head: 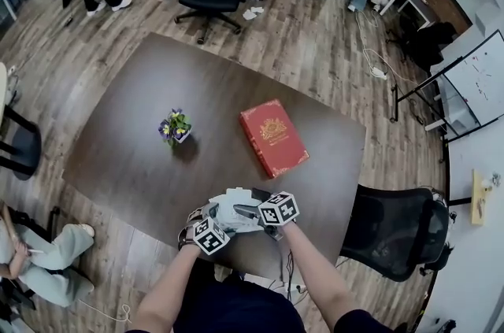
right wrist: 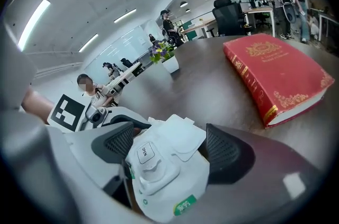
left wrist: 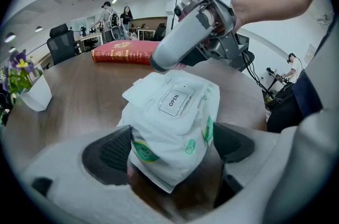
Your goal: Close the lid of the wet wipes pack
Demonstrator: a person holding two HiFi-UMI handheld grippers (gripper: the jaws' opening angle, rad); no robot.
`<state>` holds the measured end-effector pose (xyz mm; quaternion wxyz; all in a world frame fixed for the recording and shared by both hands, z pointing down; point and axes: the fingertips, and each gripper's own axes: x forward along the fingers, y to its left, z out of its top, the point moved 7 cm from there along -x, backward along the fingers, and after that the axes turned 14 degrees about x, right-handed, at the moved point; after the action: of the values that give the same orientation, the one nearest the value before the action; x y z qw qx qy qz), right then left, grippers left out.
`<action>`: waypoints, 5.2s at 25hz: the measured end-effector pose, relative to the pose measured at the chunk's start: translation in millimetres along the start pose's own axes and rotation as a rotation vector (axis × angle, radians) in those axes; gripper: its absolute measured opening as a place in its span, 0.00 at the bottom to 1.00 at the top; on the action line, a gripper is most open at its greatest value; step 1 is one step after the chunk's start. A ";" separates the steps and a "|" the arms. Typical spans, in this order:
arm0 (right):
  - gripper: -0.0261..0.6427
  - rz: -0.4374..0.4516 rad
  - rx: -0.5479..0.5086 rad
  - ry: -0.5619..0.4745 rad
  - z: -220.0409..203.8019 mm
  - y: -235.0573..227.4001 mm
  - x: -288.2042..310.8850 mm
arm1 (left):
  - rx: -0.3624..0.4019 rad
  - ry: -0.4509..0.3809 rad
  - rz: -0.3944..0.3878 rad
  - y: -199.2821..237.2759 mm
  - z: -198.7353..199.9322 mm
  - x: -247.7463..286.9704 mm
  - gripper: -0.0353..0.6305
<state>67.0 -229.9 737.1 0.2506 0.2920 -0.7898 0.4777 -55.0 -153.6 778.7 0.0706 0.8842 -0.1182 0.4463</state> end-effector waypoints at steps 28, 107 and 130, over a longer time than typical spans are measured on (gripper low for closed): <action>0.57 0.049 0.028 0.041 16.3 8.9 -4.8 | -0.027 -0.009 -0.006 1.3 -0.4 -0.5 0.76; 0.38 -0.385 -0.218 0.042 -64.8 35.6 4.8 | -0.099 -0.119 0.095 -6.2 14.4 -42.6 0.86; 0.38 -0.326 -0.184 0.012 -66.7 28.9 -1.2 | -0.255 -0.287 0.287 -68.7 27.3 -141.8 0.95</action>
<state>55.4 -158.8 746.6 0.3550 0.3892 -0.7708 0.3582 -96.5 -73.1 647.0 0.1000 0.8966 -0.3071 0.3029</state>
